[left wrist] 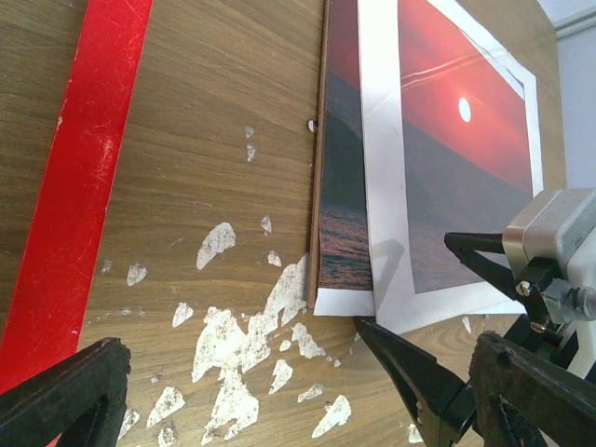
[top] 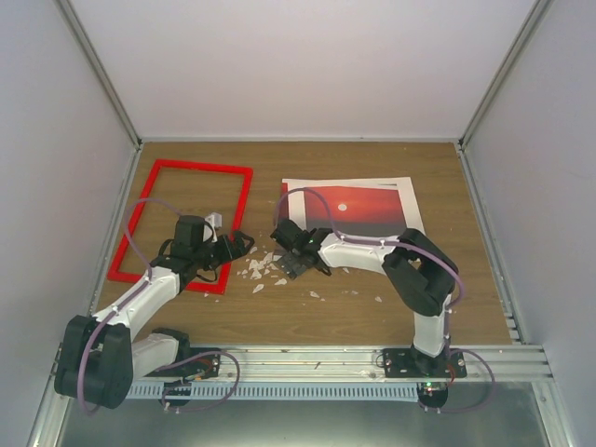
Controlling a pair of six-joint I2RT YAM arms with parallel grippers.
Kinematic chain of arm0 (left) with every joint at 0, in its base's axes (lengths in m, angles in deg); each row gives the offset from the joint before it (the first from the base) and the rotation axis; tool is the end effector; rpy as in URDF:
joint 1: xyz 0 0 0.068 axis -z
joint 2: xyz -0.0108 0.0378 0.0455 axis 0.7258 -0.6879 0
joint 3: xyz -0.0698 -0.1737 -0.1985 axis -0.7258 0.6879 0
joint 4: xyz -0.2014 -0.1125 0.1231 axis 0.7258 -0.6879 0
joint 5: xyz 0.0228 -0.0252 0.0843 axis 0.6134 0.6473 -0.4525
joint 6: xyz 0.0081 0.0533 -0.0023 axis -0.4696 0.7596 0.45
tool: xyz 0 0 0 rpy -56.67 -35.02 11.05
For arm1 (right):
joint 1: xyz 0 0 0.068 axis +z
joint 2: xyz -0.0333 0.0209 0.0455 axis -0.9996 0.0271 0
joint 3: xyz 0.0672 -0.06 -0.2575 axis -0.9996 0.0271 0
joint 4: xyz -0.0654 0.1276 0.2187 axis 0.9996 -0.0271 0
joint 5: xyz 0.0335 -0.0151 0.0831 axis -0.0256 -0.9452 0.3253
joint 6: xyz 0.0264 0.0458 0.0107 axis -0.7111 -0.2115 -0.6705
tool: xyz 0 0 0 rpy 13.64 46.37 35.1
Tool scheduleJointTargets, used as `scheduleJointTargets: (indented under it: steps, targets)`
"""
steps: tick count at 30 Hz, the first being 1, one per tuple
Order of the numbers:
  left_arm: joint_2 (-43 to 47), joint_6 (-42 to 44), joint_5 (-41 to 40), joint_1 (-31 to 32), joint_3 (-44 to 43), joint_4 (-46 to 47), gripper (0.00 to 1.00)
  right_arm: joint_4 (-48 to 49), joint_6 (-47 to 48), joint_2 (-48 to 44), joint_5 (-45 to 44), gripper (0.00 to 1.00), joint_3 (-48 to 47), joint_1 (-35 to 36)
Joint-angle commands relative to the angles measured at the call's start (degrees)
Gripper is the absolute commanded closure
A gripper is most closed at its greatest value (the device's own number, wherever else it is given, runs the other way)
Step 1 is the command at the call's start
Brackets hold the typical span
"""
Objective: Take the photo out of the frame
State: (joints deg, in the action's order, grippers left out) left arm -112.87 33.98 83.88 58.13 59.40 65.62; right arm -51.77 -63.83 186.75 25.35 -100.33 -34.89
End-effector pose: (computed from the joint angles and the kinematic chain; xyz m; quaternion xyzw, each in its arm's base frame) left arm 0.2093 -0.0579 0.1853 -0.1127 0.8953 -0.3328 0.2738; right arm 0.2328 0.2952 0.1514 -0.3073 0.9165 -0.0328 0.2539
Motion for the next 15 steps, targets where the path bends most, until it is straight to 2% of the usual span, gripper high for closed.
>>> scheduleJointTargets:
  steps: [1,15]
  targets:
    - [-0.34,0.17,-0.17,0.53,-0.10,2.78,0.01,-1.38,-1.08,-2.85,-2.39,0.00,1.88,-0.43]
    - [-1.91,0.15,0.01,2.11,-1.06,3.29,0.01,-1.78,-1.64,-8.33,-3.61,0.00,7.21,-4.45]
